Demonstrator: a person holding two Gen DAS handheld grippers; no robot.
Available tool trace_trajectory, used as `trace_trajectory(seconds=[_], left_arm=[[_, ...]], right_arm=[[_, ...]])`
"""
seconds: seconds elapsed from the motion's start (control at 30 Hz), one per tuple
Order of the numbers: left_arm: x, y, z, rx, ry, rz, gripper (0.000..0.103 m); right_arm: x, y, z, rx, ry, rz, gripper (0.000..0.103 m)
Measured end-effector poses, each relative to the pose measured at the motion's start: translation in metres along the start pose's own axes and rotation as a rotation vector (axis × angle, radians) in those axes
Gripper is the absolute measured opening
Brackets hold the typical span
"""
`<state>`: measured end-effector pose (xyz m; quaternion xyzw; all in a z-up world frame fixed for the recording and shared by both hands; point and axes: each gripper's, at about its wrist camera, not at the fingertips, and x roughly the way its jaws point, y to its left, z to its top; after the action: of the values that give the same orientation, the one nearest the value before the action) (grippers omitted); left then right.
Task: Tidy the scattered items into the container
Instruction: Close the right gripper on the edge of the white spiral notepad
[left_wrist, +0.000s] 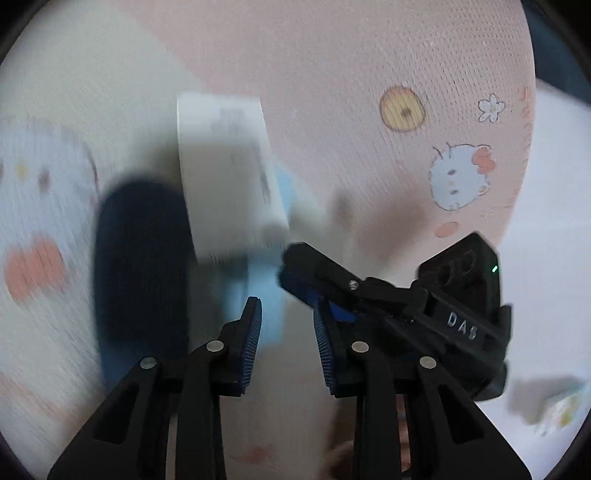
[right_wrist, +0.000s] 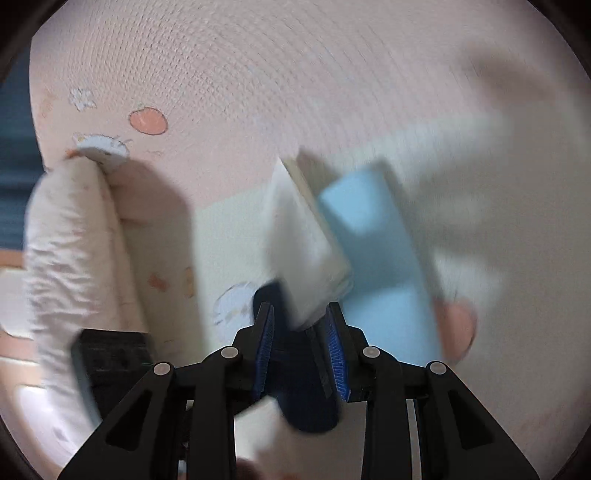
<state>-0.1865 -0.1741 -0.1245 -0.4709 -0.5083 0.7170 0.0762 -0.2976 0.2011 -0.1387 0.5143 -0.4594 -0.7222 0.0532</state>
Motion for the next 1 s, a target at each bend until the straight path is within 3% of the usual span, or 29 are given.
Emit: trace_trajectory(seconds=[0.07, 0.13, 0.2, 0.43, 0.57, 0.7, 0.8, 1.0], left_arm=[[-0.002, -0.005, -0.013, 0.006, -0.035, 0.042, 0.030], [-0.010, -0.008, -0.017, 0.024, -0.114, 0.121, 0.030], [-0.013, -0.009, -0.015, 0.033, -0.143, 0.169, 0.030], [-0.022, -0.006, 0.003, 0.041, -0.206, 0.236, 0.034], [-0.026, 0.006, 0.020, -0.001, -0.233, 0.245, 0.058], [-0.025, 0.022, 0.042, -0.072, -0.240, 0.198, 0.058], [-0.017, 0.030, 0.058, -0.093, -0.218, 0.212, 0.058], [-0.005, 0.031, 0.067, -0.079, -0.201, 0.222, 0.058]], right_arm=[[-0.012, -0.002, -0.012, -0.014, -0.046, -0.060, 0.027], [-0.027, 0.003, -0.020, -0.066, -0.122, -0.190, 0.027], [-0.039, 0.005, -0.020, -0.085, -0.147, -0.234, 0.027], [-0.054, 0.003, -0.019, -0.105, -0.174, -0.220, 0.027], [-0.044, -0.001, -0.013, -0.090, -0.182, -0.207, 0.030], [-0.044, -0.008, -0.002, -0.072, -0.226, -0.221, 0.033], [-0.041, -0.007, 0.005, -0.094, -0.253, -0.221, 0.039], [-0.020, 0.006, 0.012, -0.199, -0.273, -0.200, 0.041]])
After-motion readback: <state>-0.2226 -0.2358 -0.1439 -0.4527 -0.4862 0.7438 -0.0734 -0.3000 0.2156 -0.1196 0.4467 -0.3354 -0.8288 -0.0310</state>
